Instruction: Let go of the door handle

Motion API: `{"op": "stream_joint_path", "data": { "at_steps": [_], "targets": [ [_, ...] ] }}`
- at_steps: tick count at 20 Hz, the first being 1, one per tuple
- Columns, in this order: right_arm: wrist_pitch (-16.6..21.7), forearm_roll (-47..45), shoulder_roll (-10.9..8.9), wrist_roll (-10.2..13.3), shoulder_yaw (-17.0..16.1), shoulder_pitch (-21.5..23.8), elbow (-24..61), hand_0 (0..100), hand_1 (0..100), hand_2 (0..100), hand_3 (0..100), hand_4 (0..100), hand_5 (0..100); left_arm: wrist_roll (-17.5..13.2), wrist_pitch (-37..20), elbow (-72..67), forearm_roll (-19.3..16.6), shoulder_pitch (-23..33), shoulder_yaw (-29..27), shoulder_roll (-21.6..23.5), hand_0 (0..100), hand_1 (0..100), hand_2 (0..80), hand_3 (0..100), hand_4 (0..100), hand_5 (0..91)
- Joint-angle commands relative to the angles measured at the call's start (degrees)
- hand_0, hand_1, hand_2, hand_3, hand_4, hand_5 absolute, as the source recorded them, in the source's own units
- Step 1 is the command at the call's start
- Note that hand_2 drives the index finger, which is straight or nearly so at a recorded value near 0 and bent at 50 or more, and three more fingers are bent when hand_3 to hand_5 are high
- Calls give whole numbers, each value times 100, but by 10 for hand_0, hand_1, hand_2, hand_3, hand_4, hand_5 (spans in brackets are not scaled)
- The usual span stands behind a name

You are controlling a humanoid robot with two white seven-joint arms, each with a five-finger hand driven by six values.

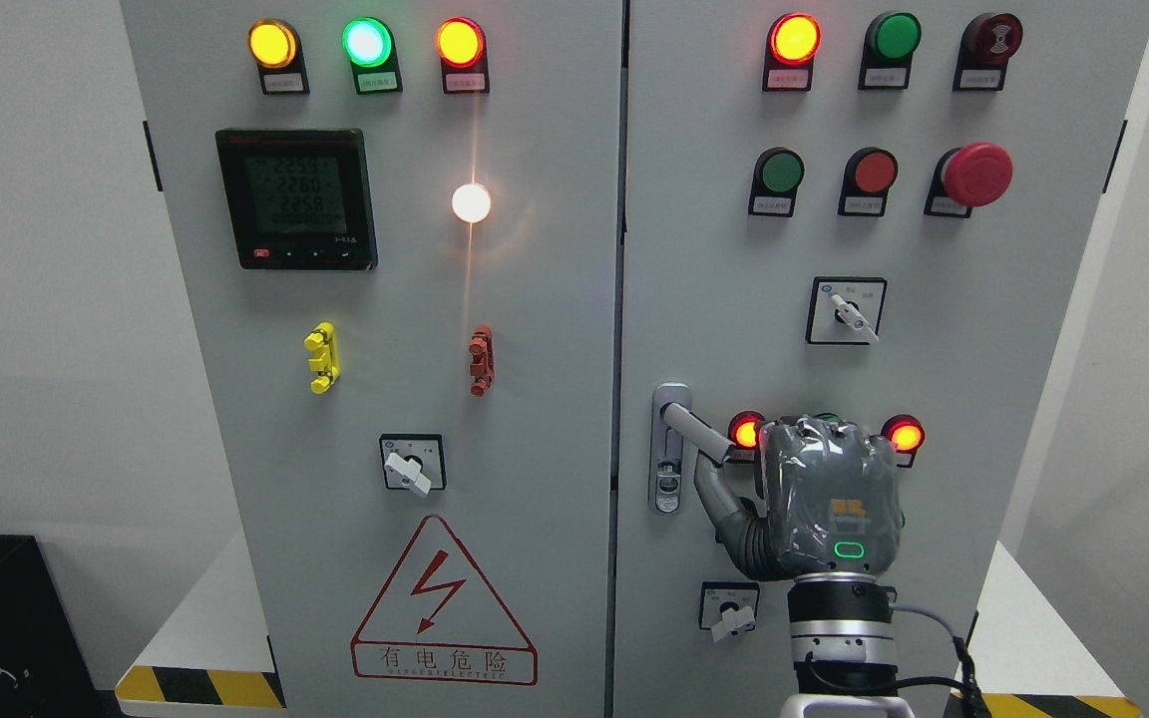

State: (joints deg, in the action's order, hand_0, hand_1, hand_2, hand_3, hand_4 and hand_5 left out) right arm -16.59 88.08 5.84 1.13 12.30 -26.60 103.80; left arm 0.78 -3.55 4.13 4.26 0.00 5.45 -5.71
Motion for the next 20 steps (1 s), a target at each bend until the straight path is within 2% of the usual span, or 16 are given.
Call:
{"op": "stream_joint_path", "data": {
  "at_steps": [1, 9, 20],
  "targets": [
    [7, -10, -22, 10, -18, -12, 9, 495, 310, 968, 1000, 1000, 1000, 1, -5, 1, -4, 97, 0, 0, 120, 556, 0, 0, 0, 0],
    [16, -27, -13, 10, -18, -21, 17, 521, 270, 965, 1000, 1000, 1000, 1, -5, 1, -4, 97, 0, 0, 120, 556, 0, 0, 0, 0],
    [16, -27, -13, 1, -18, -38, 17, 521, 263, 965, 1000, 1000, 1000, 1, -5, -8, -4, 97, 0, 0, 120, 556, 0, 0, 0, 0]
  ]
}}
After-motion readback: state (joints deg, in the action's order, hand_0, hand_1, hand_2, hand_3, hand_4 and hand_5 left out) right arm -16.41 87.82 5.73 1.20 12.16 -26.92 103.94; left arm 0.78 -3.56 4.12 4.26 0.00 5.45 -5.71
